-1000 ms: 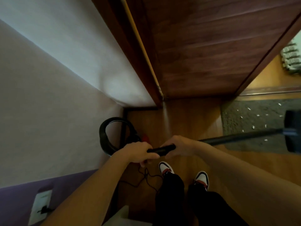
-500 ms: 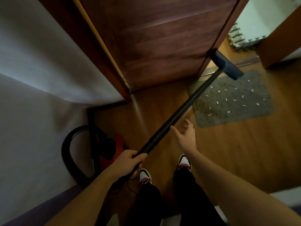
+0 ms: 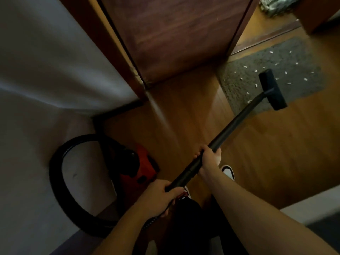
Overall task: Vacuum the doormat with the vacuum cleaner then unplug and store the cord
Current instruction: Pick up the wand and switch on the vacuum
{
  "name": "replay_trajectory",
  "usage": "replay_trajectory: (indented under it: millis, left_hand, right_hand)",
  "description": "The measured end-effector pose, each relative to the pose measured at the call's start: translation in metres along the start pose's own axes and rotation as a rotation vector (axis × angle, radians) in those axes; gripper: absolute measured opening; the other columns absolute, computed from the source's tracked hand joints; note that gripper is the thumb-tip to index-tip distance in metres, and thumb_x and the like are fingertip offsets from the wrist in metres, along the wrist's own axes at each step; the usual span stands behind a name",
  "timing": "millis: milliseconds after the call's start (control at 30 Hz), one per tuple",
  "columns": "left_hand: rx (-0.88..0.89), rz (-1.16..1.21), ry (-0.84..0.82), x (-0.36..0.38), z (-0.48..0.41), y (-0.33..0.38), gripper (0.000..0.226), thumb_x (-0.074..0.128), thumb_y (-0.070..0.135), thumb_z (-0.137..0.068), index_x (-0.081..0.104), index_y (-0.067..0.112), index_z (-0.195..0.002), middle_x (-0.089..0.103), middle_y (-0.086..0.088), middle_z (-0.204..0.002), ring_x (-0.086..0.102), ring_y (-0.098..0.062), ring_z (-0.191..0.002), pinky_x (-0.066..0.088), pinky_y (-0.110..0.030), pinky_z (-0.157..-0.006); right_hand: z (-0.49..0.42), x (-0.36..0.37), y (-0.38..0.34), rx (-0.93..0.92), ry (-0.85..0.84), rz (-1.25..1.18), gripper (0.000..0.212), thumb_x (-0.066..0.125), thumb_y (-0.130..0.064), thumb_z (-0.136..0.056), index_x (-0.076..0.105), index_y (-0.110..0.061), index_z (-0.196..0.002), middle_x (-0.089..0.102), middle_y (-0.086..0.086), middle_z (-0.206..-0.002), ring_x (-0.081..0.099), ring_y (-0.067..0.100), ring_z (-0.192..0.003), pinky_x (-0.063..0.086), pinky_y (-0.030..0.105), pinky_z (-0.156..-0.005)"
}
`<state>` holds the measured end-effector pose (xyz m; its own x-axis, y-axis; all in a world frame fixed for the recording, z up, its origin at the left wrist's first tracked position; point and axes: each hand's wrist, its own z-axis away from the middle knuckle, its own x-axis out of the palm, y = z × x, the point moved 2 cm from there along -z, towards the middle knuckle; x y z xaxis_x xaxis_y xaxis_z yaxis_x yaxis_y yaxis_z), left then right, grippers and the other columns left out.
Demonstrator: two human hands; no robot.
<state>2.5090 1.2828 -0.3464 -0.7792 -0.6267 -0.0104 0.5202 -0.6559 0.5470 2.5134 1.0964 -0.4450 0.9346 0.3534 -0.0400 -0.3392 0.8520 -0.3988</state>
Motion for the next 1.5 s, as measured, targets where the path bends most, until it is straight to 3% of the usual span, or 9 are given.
replay_trajectory:
  millis: [200,300,600,767,867,967,1100,1300,1500]
  left_hand:
    - [-0.105,0.184,-0.118,0.012,-0.022,-0.053,0.032,0.059,0.030,-0.097,0.057,0.004,-0.079,0.053,-0.003,-0.055,0.046,-0.019,-0.040,0.042,-0.035,-0.050]
    - [-0.151,0.279,-0.159,0.027,-0.031,-0.075,0.029,0.062,0.028,-0.095,0.058,0.002,-0.082,0.051,-0.019,-0.070,0.047,-0.022,-0.038,0.042,-0.030,-0.044]
    - [-0.176,0.553,-0.158,0.051,-0.069,-0.103,0.031,0.065,0.020,-0.089,0.060,0.002,-0.065,0.053,-0.010,-0.058,0.046,-0.024,-0.034,0.041,-0.028,-0.040]
    - [-0.147,0.534,-0.168,0.055,-0.089,-0.104,0.049,0.075,0.031,-0.078,0.059,-0.014,-0.082,0.051,-0.019,-0.067,0.047,-0.025,-0.036,0.043,-0.029,-0.042]
    - [-0.166,0.539,-0.213,0.053,-0.093,-0.109,0.051,0.084,0.038,-0.071,0.060,-0.006,-0.080,0.053,-0.018,-0.068,0.048,-0.026,-0.038,0.046,-0.031,-0.042]
    - [-0.271,0.615,-0.253,0.050,-0.094,-0.109,0.038,0.066,0.034,-0.086,0.062,-0.003,-0.093,0.057,-0.015,-0.068,0.052,-0.025,-0.039,0.050,-0.031,-0.040]
    - [-0.321,0.380,-0.071,0.032,-0.107,-0.122,0.046,0.053,0.054,-0.093,0.067,0.011,-0.087,0.063,-0.006,-0.079,0.062,-0.016,-0.060,0.051,-0.029,-0.057]
    - [-0.144,-0.070,0.338,-0.013,-0.129,-0.166,0.025,0.048,0.033,-0.100,0.066,0.025,-0.085,0.069,-0.003,-0.087,0.066,-0.021,-0.077,0.057,-0.045,-0.073]
    - [-0.075,-0.202,0.515,-0.027,-0.136,-0.203,0.020,0.047,0.021,-0.100,0.066,0.021,-0.107,0.069,-0.001,-0.099,0.065,-0.021,-0.084,0.055,-0.041,-0.076]
  right_hand:
    - [-0.032,-0.021,0.046,-0.017,0.081,0.168,0.058,0.056,0.000,-0.098,0.038,-0.027,-0.146,0.056,0.011,-0.084,0.052,0.016,-0.052,0.049,0.027,-0.044]
    - [-0.045,-0.029,0.061,-0.008,0.074,0.238,0.062,0.057,0.000,-0.098,0.038,-0.026,-0.150,0.058,0.011,-0.084,0.054,0.017,-0.052,0.049,0.028,-0.044]
    - [-0.080,-0.031,0.066,-0.016,0.016,0.302,0.065,0.059,-0.001,-0.097,0.039,-0.031,-0.150,0.058,0.011,-0.084,0.053,0.015,-0.051,0.049,0.028,-0.046]
    - [-0.101,-0.031,0.060,0.004,0.008,0.288,0.066,0.060,0.000,-0.096,0.039,-0.029,-0.151,0.059,0.011,-0.086,0.054,0.015,-0.054,0.049,0.029,-0.047]
    - [-0.103,-0.032,0.066,0.004,-0.014,0.296,0.064,0.059,0.000,-0.096,0.039,-0.028,-0.150,0.057,0.011,-0.084,0.053,0.014,-0.053,0.049,0.028,-0.046]
    - [-0.106,-0.034,0.071,0.001,-0.012,0.296,0.062,0.060,-0.002,-0.096,0.040,-0.026,-0.150,0.058,0.012,-0.087,0.054,0.014,-0.053,0.049,0.027,-0.045]
    - [-0.112,-0.037,0.080,-0.019,0.008,0.329,0.060,0.060,-0.002,-0.097,0.041,-0.026,-0.149,0.057,0.010,-0.084,0.053,0.013,-0.050,0.049,0.026,-0.044]
    - [-0.124,-0.047,0.107,-0.095,0.059,0.452,0.059,0.056,-0.001,-0.097,0.039,-0.024,-0.149,0.055,0.012,-0.087,0.053,0.013,-0.044,0.048,0.028,-0.043]
    - [-0.136,-0.051,0.140,-0.156,0.102,0.531,0.059,0.055,-0.002,-0.097,0.039,-0.026,-0.149,0.056,0.013,-0.086,0.054,0.015,-0.045,0.049,0.029,-0.046]
